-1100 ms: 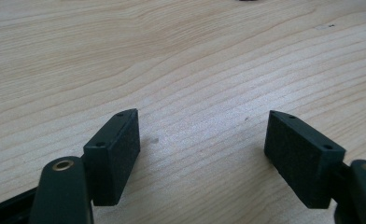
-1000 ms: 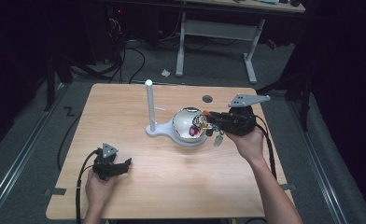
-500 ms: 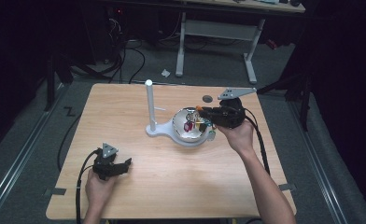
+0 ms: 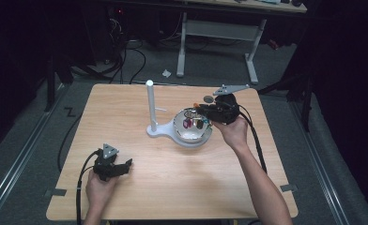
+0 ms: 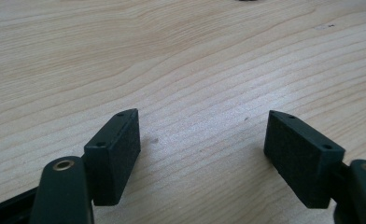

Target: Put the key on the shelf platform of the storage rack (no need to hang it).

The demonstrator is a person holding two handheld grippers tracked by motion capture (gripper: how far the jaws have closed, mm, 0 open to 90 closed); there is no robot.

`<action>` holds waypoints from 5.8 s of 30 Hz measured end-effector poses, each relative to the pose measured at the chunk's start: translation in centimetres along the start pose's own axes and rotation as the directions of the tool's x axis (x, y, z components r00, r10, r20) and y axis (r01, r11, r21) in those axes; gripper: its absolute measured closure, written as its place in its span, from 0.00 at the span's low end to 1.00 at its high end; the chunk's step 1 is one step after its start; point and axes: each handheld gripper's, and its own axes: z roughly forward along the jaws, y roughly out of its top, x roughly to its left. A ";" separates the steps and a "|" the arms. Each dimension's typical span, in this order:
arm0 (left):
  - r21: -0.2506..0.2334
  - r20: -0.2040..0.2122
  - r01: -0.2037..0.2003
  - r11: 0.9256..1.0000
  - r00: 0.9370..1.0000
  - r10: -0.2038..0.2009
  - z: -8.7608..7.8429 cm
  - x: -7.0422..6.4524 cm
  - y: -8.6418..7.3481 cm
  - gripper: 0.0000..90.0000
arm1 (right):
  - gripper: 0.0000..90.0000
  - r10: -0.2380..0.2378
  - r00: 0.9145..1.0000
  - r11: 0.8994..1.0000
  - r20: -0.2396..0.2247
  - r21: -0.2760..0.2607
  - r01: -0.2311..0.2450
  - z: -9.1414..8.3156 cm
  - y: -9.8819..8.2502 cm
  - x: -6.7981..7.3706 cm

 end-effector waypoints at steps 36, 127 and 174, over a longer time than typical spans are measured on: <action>0.000 0.000 0.000 1.000 1.000 0.000 0.0 0.0 0.0 0.30 | 0.90 0.033 0.999 0.999 0.043 0.022 -0.034 4.8 -0.8 -1.3; -0.001 -0.001 0.003 1.000 1.000 -0.003 0.0 0.0 0.0 0.30 | 0.57 0.075 0.994 0.997 0.085 0.027 -0.077 2.8 -5.3 -2.1; -0.001 -0.001 0.004 1.000 1.000 -0.004 0.0 0.0 0.0 0.30 | 0.53 0.198 0.965 0.977 0.174 -0.115 -0.180 -7.5 -10.8 -2.8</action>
